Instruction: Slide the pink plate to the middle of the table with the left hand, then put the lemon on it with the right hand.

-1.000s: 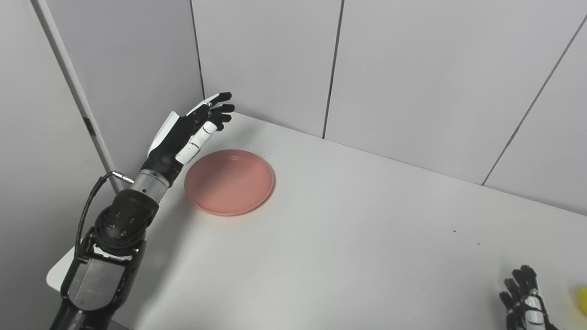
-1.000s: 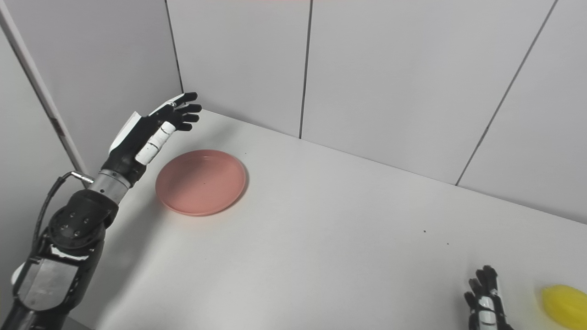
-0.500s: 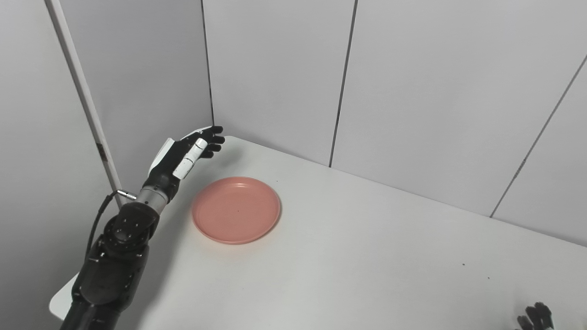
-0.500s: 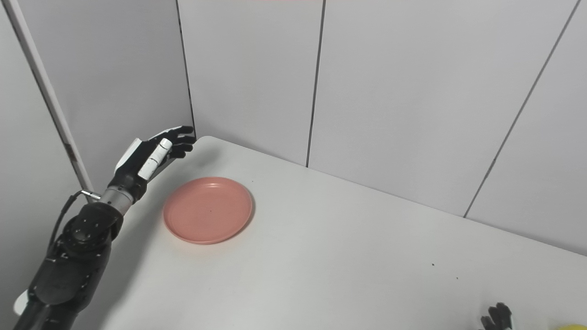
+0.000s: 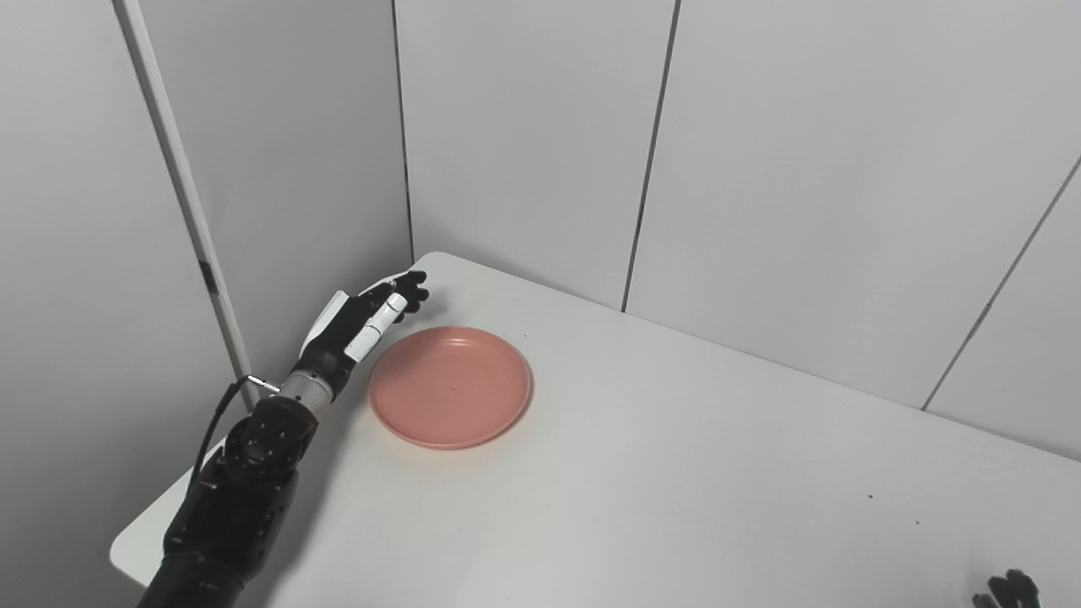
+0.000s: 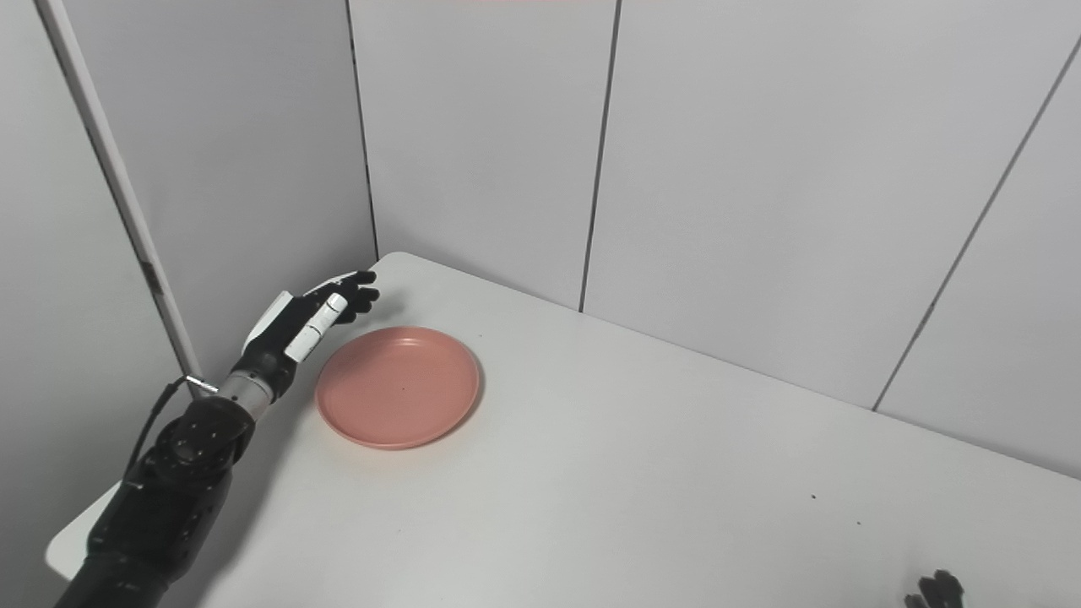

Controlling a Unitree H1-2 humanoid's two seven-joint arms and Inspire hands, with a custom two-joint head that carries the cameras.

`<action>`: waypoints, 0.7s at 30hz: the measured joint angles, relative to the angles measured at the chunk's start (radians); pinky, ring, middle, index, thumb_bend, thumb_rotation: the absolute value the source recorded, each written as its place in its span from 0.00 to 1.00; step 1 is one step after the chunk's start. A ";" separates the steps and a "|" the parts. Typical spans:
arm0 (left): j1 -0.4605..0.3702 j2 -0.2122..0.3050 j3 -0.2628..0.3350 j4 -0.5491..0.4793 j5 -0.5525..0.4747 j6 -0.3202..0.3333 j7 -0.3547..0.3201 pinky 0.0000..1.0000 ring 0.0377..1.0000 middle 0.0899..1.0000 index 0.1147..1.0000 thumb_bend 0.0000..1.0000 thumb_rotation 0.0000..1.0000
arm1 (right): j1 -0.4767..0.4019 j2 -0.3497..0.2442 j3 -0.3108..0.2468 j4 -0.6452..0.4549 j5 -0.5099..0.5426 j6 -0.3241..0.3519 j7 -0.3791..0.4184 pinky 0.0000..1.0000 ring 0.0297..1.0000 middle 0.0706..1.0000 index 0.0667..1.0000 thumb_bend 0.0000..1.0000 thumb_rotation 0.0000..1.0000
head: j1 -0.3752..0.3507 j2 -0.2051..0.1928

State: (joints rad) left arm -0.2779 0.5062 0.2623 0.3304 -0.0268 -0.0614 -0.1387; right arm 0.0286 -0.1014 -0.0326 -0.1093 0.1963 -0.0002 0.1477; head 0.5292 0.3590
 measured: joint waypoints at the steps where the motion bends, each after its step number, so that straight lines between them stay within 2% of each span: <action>1: 0.000 0.000 0.000 0.013 -0.003 -0.002 -0.001 0.87 0.84 0.82 0.82 0.83 1.00 | 0.000 0.000 0.000 0.000 0.001 0.000 0.000 1.00 0.99 0.99 1.00 0.66 0.91 | 0.000 0.000; 7: -0.029 0.000 -0.010 0.106 -0.007 -0.071 0.004 0.86 0.85 0.84 0.83 0.82 1.00 | 0.000 -0.003 -0.003 0.002 0.010 -0.001 0.001 1.00 0.99 0.98 0.99 0.67 0.91 | 0.008 -0.003; 15: -0.047 0.000 -0.008 0.170 -0.012 -0.103 0.016 0.89 0.87 0.86 0.85 0.80 1.00 | -0.001 -0.003 -0.002 0.002 0.017 -0.004 0.017 1.00 0.98 0.97 0.98 0.66 0.91 | 0.006 0.005; 21: -0.059 -0.003 0.011 0.210 -0.058 -0.126 0.022 0.91 0.87 0.86 0.84 0.85 1.00 | -0.001 -0.003 -0.002 0.003 0.013 -0.003 0.020 1.00 0.97 0.97 0.98 0.67 0.92 | 0.008 0.009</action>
State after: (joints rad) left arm -0.3373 0.5032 0.2733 0.5399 -0.0852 -0.1873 -0.1164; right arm 0.0275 -0.1043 -0.0345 -0.1066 0.2092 -0.0037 0.1676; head 0.5369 0.3682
